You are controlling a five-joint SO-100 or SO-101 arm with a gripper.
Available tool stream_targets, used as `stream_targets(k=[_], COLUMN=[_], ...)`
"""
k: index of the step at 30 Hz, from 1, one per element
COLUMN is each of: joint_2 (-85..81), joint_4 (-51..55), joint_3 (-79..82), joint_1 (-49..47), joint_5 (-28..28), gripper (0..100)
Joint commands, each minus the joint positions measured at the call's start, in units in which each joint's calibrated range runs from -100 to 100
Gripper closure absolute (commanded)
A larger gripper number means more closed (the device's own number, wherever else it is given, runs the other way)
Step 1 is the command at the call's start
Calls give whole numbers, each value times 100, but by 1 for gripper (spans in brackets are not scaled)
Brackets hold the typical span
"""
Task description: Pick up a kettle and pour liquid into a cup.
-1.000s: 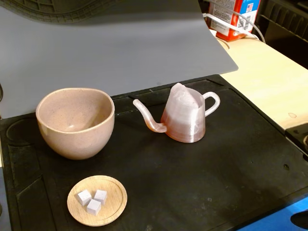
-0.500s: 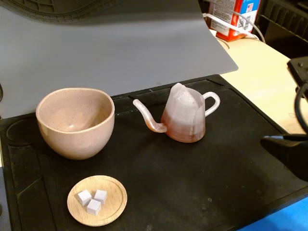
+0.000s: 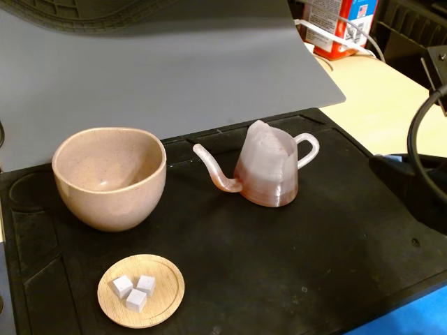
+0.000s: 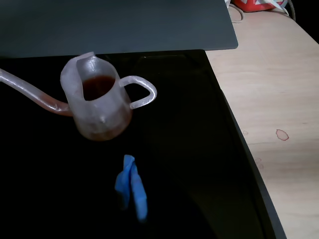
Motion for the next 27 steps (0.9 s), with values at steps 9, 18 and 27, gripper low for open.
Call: stream_targets(k=[9,18,27], joint_2=[1743,3364,4464], joint_4=[-107,-1888,-2640], joint_3=[-1591,-1645,-2562], joint_1=[-50,-12,3], joint_5=[612,1147,1147], gripper=[99,87,85])
